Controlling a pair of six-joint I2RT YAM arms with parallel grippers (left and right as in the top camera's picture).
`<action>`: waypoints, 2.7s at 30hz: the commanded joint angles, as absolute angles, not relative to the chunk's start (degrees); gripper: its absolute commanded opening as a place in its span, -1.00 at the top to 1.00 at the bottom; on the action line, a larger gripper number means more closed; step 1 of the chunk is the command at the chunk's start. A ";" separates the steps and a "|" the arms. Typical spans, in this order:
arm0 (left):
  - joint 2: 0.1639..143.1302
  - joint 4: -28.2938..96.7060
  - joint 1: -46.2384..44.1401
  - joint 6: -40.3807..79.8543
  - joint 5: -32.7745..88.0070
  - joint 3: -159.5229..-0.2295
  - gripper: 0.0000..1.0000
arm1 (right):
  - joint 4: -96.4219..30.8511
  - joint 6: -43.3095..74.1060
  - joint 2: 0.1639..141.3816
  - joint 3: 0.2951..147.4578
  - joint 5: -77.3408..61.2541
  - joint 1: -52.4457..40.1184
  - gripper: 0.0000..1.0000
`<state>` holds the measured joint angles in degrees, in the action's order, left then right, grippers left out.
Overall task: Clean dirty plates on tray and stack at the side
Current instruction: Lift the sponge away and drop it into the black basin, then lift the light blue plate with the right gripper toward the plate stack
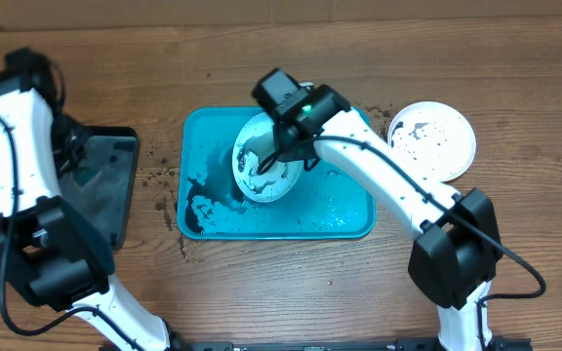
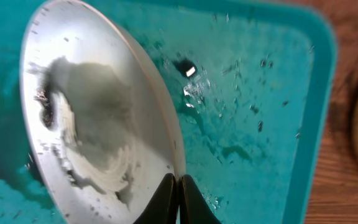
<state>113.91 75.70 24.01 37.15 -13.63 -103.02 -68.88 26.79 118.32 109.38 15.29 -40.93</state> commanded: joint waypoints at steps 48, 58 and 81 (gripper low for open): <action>114.43 63.81 32.23 28.29 8.80 -99.18 -1.00 | -64.10 -15.57 115.72 122.76 79.94 -62.65 0.93; 114.43 63.81 32.23 28.29 8.82 -99.18 -1.00 | -61.23 -17.61 115.72 122.76 80.58 -61.95 0.93; 114.43 63.79 32.21 28.29 8.82 -99.18 -1.00 | -74.43 13.02 115.72 122.61 36.45 -44.31 0.93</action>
<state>114.43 63.68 31.99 29.15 8.38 -98.06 -72.71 2.92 117.93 121.49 47.22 -51.92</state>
